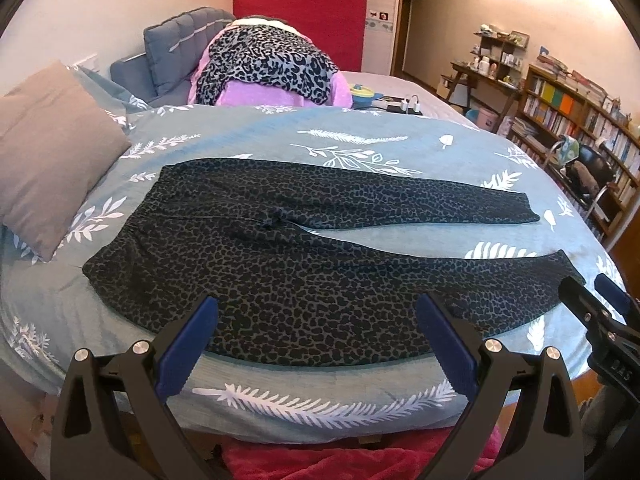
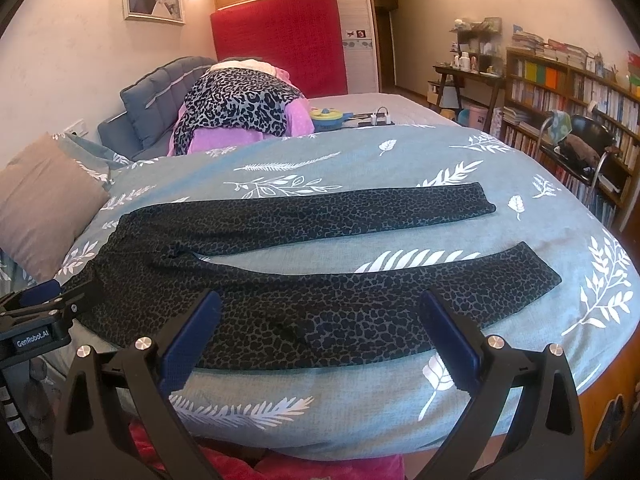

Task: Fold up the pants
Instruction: 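Move both tools over the black leopard-print pants lying flat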

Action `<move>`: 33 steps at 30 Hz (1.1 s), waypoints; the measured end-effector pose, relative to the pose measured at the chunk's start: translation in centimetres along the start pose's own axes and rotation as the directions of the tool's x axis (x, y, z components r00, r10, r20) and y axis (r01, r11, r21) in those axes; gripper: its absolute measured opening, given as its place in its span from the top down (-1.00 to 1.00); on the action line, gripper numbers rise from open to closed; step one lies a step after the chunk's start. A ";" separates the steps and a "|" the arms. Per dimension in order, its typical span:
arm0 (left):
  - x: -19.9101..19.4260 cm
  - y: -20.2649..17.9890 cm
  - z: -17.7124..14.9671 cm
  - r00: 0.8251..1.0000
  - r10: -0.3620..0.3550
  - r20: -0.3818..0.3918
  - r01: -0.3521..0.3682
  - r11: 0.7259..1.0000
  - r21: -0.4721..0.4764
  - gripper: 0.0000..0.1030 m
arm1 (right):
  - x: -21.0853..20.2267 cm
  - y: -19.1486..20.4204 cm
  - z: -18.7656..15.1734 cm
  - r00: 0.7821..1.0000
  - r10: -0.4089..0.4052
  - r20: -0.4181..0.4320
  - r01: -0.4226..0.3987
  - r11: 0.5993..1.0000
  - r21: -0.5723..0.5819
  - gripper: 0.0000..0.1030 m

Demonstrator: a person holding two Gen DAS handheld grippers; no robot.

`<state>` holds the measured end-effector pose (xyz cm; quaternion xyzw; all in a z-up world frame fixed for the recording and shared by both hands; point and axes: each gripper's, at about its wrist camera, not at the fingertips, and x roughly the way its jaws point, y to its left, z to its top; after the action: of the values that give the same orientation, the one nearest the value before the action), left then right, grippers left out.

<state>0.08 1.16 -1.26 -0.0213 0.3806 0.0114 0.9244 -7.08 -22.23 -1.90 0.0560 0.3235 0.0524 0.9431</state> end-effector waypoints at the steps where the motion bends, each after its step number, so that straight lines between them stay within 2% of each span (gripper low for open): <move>1: 0.0 0.0 0.0 1.000 0.004 0.000 -0.004 1.000 0.000 -0.91 | 0.0 0.0 0.0 1.000 -0.001 -0.001 0.001 1.000 0.000 -0.95; 33: 2.1 1.9 -0.2 0.996 0.071 -0.052 -0.073 0.997 -0.021 -0.91 | 2.5 -0.2 -0.8 0.997 0.006 -0.072 -0.003 0.999 0.036 -0.95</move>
<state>1.41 3.09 -2.91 -0.0184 0.4044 0.0485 0.9131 -5.61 -22.06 -4.07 0.0716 0.3580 0.0506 0.9296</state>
